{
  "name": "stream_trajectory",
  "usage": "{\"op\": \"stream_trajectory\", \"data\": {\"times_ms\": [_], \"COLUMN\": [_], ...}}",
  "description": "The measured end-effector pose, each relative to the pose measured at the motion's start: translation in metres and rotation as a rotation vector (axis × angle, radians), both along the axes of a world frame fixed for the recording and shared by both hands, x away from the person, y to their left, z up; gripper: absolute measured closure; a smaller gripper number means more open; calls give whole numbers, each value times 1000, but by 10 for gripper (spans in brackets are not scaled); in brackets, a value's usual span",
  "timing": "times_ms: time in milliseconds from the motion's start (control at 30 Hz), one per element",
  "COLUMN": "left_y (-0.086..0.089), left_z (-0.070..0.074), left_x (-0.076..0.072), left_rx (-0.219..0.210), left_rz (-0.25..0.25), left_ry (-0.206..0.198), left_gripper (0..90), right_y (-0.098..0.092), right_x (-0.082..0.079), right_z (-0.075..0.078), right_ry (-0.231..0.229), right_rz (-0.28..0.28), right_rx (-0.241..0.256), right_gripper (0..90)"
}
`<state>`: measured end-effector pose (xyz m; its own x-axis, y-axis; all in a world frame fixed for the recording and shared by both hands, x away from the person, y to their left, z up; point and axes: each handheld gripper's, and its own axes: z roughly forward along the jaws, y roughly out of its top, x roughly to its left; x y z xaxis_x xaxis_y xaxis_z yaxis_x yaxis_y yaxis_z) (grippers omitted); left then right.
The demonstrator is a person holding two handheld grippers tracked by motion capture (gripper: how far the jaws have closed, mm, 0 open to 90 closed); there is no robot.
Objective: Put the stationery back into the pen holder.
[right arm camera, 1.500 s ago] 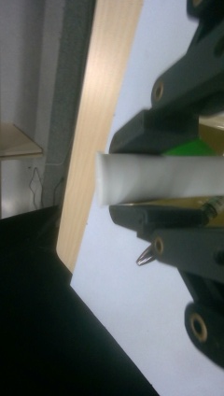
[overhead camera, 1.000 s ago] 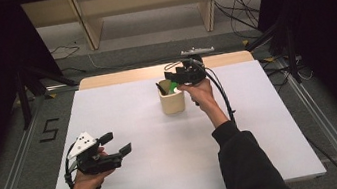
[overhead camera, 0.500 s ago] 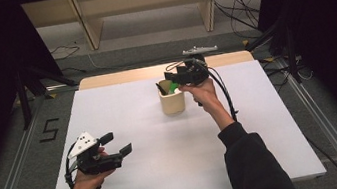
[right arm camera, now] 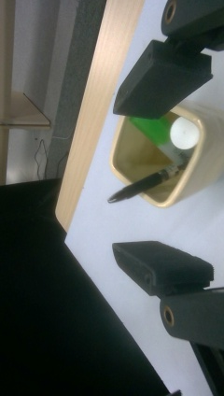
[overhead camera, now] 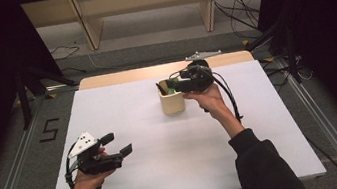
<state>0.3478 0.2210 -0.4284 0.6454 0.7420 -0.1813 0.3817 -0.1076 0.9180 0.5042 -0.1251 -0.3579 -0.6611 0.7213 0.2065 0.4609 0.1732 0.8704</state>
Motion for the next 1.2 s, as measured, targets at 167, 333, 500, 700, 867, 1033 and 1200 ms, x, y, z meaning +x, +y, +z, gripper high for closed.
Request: {"op": "stream_trajectory", "data": {"times_ms": [167, 333, 500, 700, 867, 1033, 1200], "left_y": [-1, -1, 0, 0, -1, -1, -2], "left_z": [0, 0, 1, 1, 0, 0, 0], "left_x": [0, 0, -1, -1, 0, 0, -1], "left_rx": [2, 2, 0, 5, 8, 7, 13], "left_rz": [-2, -4, -4, -8, -13, -15, -21], "left_ry": [2, 4, 5, 5, 8, 10, 12], "left_gripper": [154, 154, 154, 154, 154, 154, 154], "right_y": [-5, -8, -10, -17, -26, -35, -39], "right_x": [-11, -22, -34, -47, -57, -68, -75], "right_z": [-2, -3, -5, -6, -9, -16, -20], "right_ry": [-8, -29, -43, -59, -61, -55, -58], "right_rz": [15, 25, 41, 46, 52, 55, 56], "right_rx": [8, 3, 5, 10, 12, 19, 17], "right_gripper": [273, 261, 250, 240, 236, 233, 229]}}
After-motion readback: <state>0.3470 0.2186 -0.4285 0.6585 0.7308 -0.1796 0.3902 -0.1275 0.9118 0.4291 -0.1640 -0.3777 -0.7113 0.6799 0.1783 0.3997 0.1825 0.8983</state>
